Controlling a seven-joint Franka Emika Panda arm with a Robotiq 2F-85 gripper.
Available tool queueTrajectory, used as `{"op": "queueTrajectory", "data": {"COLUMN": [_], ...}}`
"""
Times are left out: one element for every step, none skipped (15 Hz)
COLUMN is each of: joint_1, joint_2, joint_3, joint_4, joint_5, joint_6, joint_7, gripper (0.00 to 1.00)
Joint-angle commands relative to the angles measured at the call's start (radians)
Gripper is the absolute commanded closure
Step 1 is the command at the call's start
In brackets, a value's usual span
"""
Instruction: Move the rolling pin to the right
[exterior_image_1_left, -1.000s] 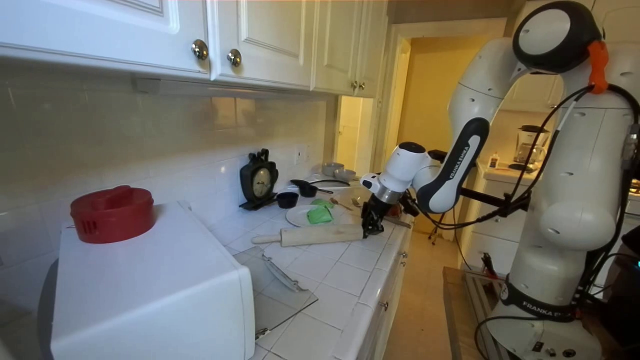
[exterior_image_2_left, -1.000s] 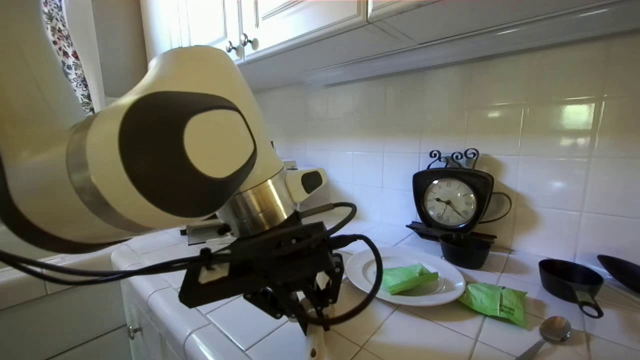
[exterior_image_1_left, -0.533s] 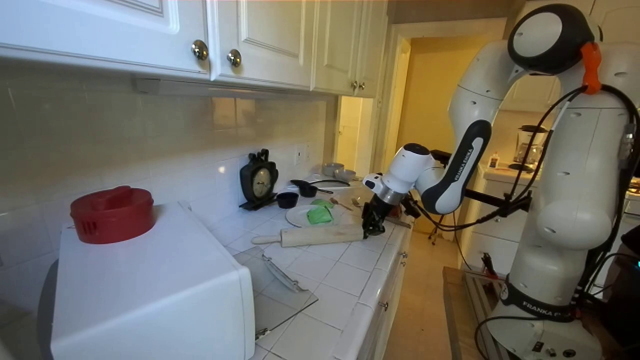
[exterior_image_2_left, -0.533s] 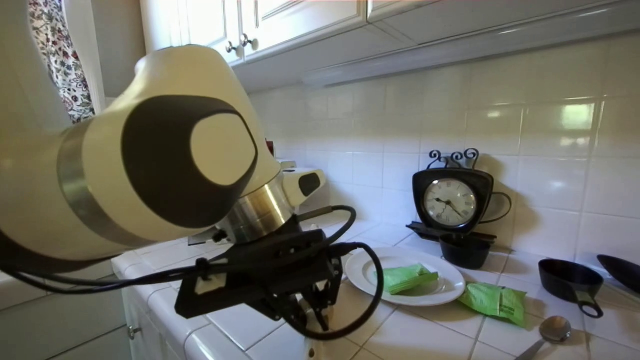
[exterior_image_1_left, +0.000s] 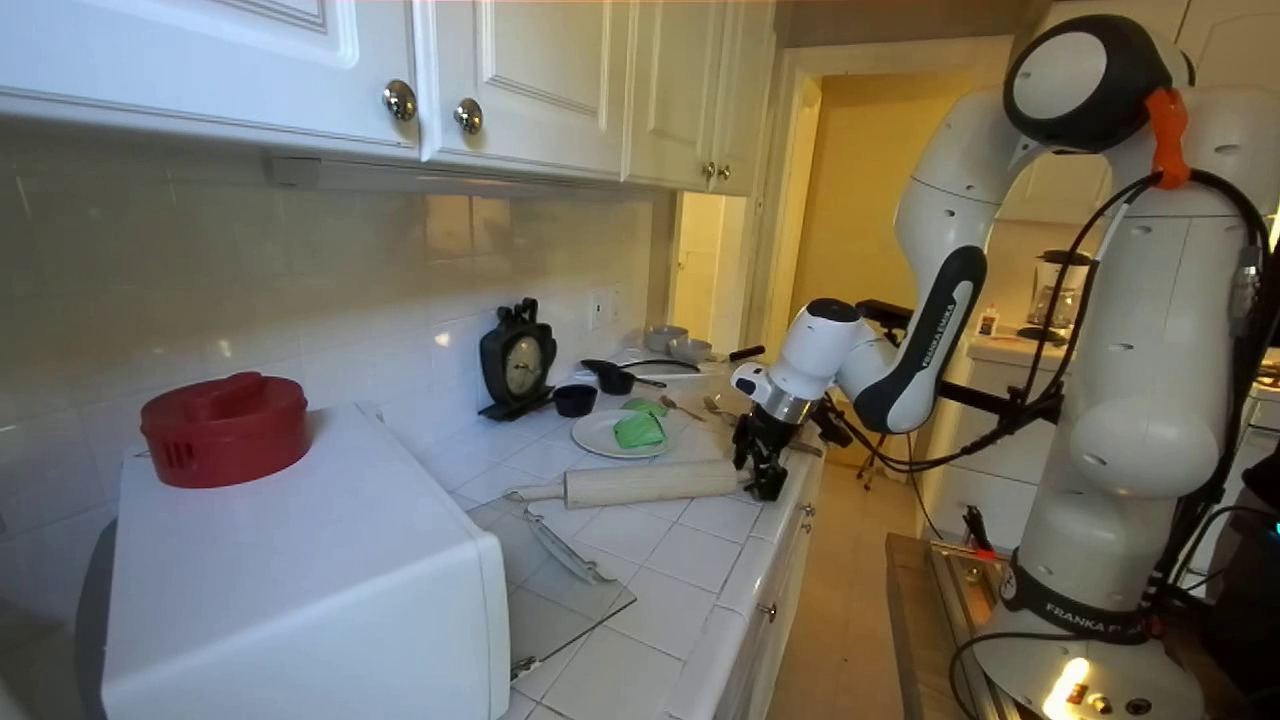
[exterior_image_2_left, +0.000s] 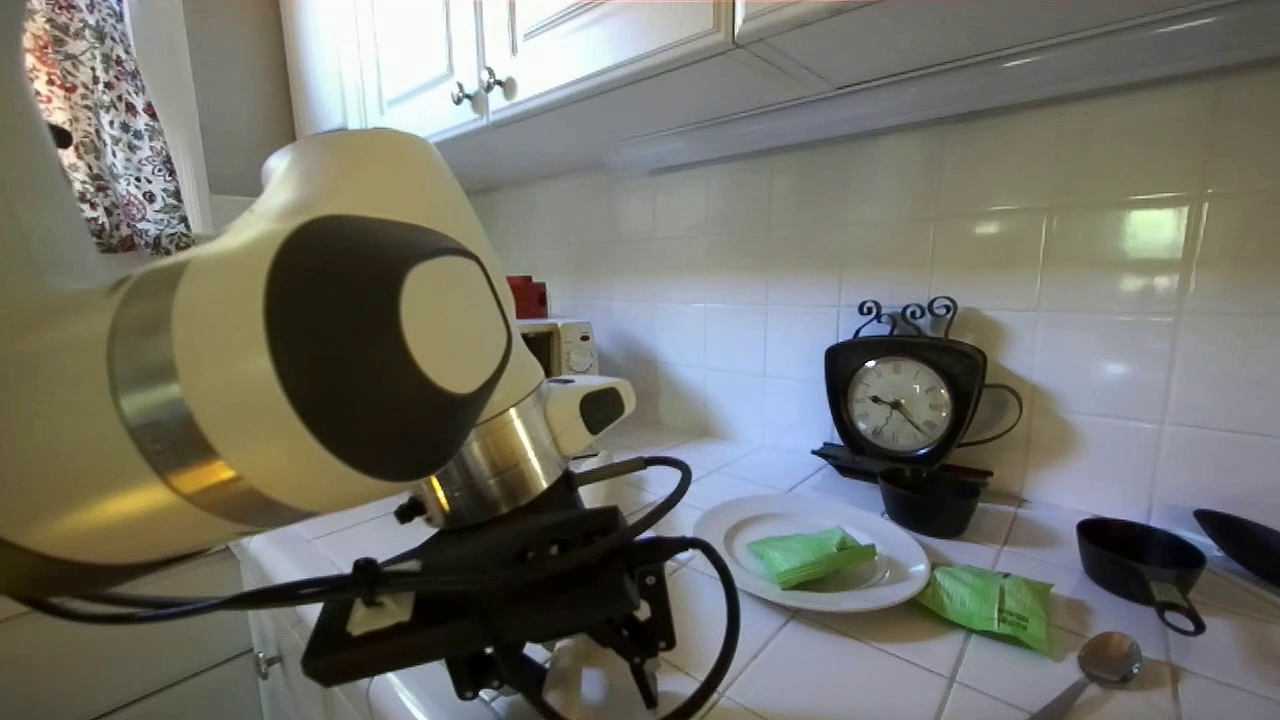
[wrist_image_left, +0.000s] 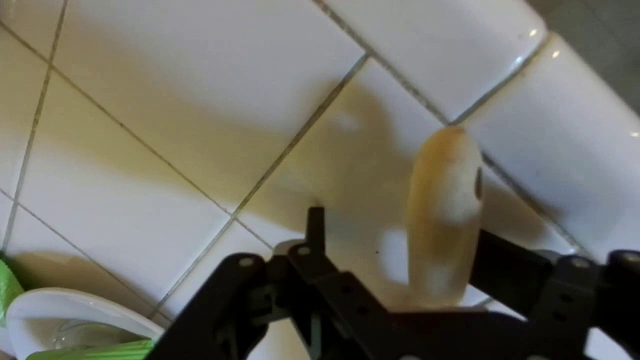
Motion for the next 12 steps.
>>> {"op": "queueTrajectory", "data": {"joint_1": [-0.023, -0.022, -0.024, -0.025, -0.028, -0.029, -0.023, -0.018, -0.013, -0.009, -0.005, -0.001], "joint_2": [0.010, -0.001, -0.013, -0.021, -0.029, -0.032, -0.047, -0.051, -0.060, -0.068, -0.074, -0.079], "joint_3": [0.017, 0.018, 0.019, 0.020, 0.022, 0.023, 0.025, 0.029, 0.032, 0.036, 0.039, 0.045], "joint_4": [-0.002, -0.001, -0.003, -0.005, -0.004, -0.001, -0.006, -0.002, -0.003, -0.004, -0.004, -0.004], "joint_5": [-0.072, -0.080, -0.091, -0.098, -0.109, -0.125, -0.132, -0.141, -0.146, -0.151, -0.154, -0.150], "joint_6": [-0.058, -0.073, -0.070, -0.071, -0.068, -0.062, -0.071, -0.073, -0.075, -0.079, -0.073, -0.076], "joint_7": [0.068, 0.075, 0.072, 0.072, 0.068, 0.066, 0.064, 0.069, 0.071, 0.072, 0.063, 0.062], "gripper": [0.11, 0.12, 0.13, 0.18, 0.19, 0.21, 0.20, 0.23, 0.22, 0.22, 0.20, 0.17]}}
